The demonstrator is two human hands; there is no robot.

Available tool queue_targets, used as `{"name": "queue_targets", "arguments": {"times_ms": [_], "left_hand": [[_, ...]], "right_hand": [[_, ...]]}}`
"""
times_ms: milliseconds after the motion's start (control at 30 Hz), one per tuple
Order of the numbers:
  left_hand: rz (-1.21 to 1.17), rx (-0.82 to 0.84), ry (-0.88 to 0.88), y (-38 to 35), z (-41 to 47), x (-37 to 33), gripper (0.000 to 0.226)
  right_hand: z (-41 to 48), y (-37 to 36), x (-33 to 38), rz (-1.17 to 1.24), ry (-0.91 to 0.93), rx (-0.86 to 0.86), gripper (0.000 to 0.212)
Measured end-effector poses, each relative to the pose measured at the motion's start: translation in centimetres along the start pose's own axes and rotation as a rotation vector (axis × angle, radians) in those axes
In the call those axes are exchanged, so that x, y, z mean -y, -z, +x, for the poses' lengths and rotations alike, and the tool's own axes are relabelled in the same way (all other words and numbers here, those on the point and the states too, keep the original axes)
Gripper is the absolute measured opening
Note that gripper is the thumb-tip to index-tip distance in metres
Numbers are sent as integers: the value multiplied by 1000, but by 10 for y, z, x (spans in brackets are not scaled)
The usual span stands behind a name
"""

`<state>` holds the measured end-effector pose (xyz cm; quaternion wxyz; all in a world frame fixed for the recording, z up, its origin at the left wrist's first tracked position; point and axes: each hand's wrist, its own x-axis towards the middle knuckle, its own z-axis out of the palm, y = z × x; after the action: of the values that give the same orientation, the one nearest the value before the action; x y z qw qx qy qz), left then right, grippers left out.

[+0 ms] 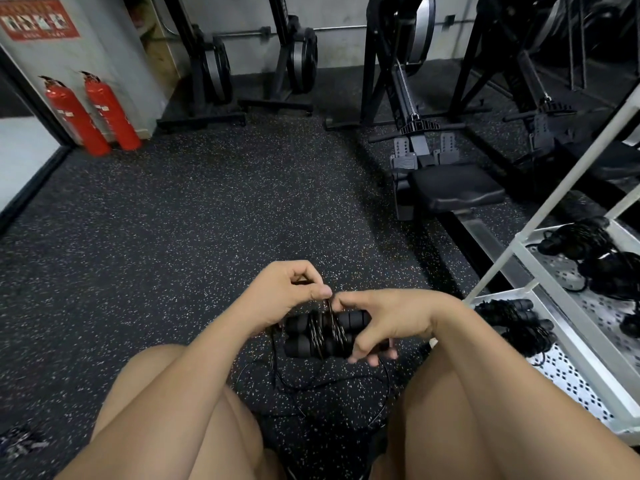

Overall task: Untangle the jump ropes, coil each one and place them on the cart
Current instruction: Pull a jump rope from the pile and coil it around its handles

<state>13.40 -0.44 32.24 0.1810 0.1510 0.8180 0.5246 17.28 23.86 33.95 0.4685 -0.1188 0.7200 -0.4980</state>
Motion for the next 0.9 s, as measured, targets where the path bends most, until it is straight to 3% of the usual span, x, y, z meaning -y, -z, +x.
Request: {"name": "queue_targets", "arguments": {"times_ms": [100,200,233,300,400,533,667,767,900], "left_hand": [[-135,30,15,5,2,0,12],[-461,22,149,1,3,-7,15],[-474,-17,201,-1,3,-7,17],[-259,-87,210,-5,5,0,19],[-170,-36,214,-14,8,9,21],[146,23,135,-21,4,2,36],[399,123,78,-25,-2,-2,33],[391,125,52,-24,-3,-5,28],[289,28,-7,-16,-2,-7,25]], "right_hand": [[-8,1,5,133,155,54,47],[-10,1,8,291,325,40,46],[-9,1,9,346,375,15,46],[-6,2,10,444,435,-82,45],[-2,4,10,530,462,-264,42],[4,11,8,542,403,-579,42],[11,21,-9,250,199,-810,48],[11,24,-19,19,6,-799,48],[14,19,-22,-73,-96,-584,40]]}}
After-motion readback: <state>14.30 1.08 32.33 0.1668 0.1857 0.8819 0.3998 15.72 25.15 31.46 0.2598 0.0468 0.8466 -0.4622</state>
